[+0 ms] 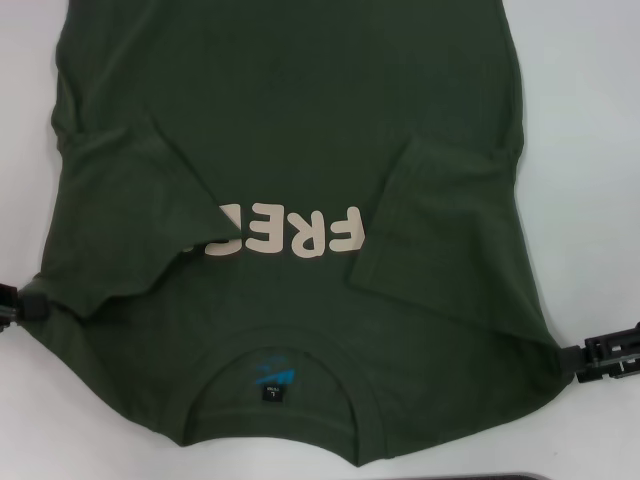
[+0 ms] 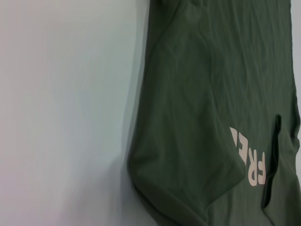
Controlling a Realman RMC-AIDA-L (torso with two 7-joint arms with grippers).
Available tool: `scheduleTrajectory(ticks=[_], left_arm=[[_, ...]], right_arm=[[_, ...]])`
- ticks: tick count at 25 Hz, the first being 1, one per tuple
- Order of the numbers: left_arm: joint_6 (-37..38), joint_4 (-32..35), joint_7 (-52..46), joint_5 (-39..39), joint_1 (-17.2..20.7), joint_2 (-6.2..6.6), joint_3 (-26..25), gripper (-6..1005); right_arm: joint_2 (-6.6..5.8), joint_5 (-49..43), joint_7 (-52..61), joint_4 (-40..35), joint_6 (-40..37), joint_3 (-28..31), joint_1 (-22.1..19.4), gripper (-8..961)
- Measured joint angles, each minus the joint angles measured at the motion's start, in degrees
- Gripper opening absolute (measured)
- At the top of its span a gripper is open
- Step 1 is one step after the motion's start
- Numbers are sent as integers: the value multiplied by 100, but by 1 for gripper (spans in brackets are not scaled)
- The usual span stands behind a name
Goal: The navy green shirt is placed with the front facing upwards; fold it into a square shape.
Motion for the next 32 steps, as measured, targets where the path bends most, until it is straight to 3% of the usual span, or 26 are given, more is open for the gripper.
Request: scheduleTrajectory(ticks=[13, 32], left_arm=[[-43, 0, 22, 6, 15, -1, 8, 49], [-159, -1, 10, -1, 15, 26, 9, 48]], right_arm=[[124, -9, 336, 16, 113, 32, 64, 759], [184, -36, 646, 178, 360, -35, 145, 759]])
